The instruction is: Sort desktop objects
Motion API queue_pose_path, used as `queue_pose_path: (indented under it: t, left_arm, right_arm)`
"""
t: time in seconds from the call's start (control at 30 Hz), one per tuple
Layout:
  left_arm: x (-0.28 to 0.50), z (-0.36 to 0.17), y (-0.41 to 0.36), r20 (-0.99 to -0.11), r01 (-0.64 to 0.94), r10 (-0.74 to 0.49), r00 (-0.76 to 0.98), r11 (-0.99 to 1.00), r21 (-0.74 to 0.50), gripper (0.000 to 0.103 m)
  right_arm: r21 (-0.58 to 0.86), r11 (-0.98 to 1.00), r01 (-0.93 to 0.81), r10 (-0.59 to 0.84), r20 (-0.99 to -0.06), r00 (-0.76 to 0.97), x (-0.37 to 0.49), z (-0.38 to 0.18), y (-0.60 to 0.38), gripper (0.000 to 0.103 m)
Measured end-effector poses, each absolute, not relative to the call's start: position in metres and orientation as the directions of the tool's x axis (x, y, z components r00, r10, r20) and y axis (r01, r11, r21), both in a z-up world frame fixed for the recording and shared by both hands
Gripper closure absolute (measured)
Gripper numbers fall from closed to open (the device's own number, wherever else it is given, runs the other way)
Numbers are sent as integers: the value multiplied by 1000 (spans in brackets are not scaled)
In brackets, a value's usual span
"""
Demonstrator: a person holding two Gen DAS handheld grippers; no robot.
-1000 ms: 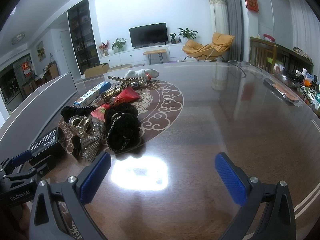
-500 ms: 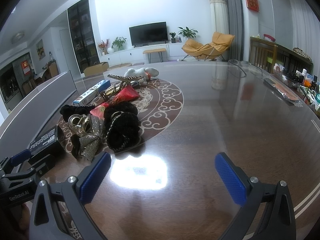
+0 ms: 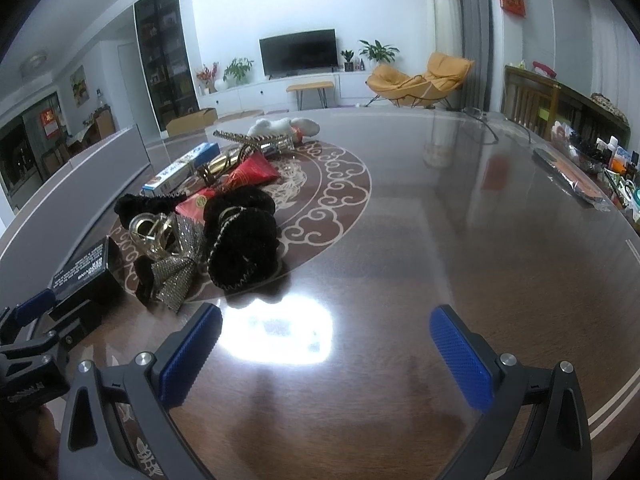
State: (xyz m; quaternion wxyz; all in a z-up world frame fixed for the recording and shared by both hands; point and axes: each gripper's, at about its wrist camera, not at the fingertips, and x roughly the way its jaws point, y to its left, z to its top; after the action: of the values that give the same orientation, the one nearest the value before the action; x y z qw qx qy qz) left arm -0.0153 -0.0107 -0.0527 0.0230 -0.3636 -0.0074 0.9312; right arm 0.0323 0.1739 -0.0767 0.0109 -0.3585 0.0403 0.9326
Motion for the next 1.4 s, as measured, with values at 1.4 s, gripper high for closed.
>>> queue_pose_path:
  t: [1.4]
  left_arm:
    - [23, -58, -90, -750, -9, 67, -658, -997, -81, 0]
  right_arm:
    - [8, -999, -40, 22, -726, -687, 19, -84, 166, 0]
